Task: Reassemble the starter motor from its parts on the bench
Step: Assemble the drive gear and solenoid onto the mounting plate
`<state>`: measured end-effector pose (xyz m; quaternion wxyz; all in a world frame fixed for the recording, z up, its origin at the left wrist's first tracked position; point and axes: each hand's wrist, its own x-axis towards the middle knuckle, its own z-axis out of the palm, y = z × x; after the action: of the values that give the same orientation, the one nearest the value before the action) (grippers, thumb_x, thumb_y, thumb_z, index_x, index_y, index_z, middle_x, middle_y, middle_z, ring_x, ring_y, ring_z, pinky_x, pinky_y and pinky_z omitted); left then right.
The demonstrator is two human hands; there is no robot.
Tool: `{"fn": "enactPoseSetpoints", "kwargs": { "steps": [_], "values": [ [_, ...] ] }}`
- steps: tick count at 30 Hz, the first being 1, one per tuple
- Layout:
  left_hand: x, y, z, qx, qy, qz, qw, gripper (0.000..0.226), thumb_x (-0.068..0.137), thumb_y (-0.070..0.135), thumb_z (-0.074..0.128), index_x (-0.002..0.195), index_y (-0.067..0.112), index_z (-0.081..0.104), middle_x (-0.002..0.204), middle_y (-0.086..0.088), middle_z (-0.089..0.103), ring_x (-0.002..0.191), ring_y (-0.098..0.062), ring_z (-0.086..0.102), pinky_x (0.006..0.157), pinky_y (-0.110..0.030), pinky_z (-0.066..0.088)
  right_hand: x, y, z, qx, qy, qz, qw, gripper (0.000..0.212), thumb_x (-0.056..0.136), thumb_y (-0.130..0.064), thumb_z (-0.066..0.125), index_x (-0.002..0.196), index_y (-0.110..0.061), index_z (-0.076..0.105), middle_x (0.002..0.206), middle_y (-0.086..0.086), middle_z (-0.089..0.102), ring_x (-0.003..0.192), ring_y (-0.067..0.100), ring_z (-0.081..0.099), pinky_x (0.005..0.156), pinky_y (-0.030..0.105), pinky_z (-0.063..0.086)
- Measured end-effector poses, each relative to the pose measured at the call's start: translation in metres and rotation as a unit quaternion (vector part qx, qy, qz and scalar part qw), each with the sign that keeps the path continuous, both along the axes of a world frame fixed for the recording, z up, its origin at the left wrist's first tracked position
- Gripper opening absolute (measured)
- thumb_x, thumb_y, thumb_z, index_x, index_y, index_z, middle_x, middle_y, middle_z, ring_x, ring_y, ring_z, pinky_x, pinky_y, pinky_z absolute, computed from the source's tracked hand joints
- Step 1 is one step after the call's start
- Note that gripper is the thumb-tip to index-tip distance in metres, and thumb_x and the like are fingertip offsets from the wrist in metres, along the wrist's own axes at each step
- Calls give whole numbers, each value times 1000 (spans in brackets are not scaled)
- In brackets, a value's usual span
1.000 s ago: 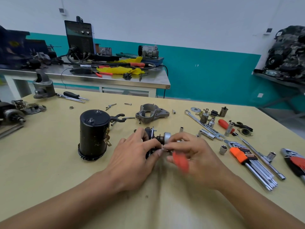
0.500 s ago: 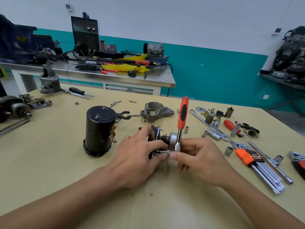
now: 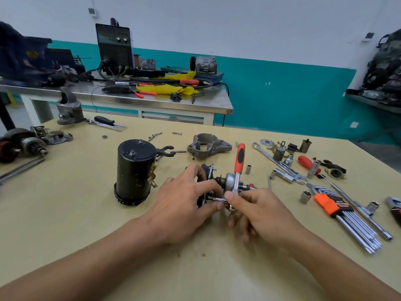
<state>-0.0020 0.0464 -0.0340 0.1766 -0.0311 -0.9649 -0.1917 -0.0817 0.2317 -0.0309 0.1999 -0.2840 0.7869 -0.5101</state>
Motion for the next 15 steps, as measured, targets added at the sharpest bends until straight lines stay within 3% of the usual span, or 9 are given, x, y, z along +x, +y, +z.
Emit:
{"fn": "enactPoseSetpoints", "kwargs": {
  "steps": [4, 7, 9, 11, 13, 15],
  "values": [
    [-1, 1, -1, 6, 7, 9, 1000, 25, 91, 65, 48, 109, 49, 58, 104, 17, 33, 84, 16, 36, 66, -11, 18, -4, 5, -3, -68, 53, 41, 995, 7, 81, -27, 77, 89, -25, 77, 70, 8, 69, 58, 17, 67, 52, 28, 54],
    [-1, 1, -3, 10, 8, 10, 1000, 22, 92, 62, 50, 107, 49, 60, 104, 18, 33, 84, 17, 38, 65, -14, 20, -3, 7, -5, -57, 149, 72, 985, 25, 78, -12, 82, 99, -24, 77, 82, 17, 65, 74, 10, 59, 72, 46, 57],
    [-1, 0, -3, 14, 8, 9, 1000, 21, 92, 62, 50, 106, 49, 60, 104, 19, 33, 85, 18, 38, 66, -13, 21, -1, 7, -4, -64, 137, 62, 986, 18, 80, -15, 82, 97, -20, 78, 78, 17, 66, 68, 11, 58, 65, 46, 56],
    [-1, -1, -2, 16, 7, 7, 1000, 23, 90, 65, 50, 104, 49, 60, 104, 20, 32, 86, 16, 39, 67, -11, 20, 2, 5, -2, -71, 65, 39, 995, 13, 82, -27, 78, 88, -16, 76, 66, 8, 67, 53, 14, 58, 49, 36, 51],
    [0, -2, -1, 16, 5, 3, 1000, 24, 89, 67, 52, 104, 49, 58, 104, 20, 33, 84, 12, 42, 67, -11, 21, 2, 2, -1, -39, 30, 26, 998, 35, 81, -47, 66, 79, -13, 73, 59, 2, 68, 39, 14, 51, 44, 26, 42],
    [0, -3, -1, 12, 5, -1, 1000, 24, 89, 66, 55, 106, 49, 57, 105, 19, 34, 81, 10, 42, 66, -12, 21, 1, 0, 1, -38, -16, 16, 999, 48, 79, -55, 59, 78, -8, 71, 63, 7, 70, 34, 14, 44, 44, 21, 38]
  ]
}}
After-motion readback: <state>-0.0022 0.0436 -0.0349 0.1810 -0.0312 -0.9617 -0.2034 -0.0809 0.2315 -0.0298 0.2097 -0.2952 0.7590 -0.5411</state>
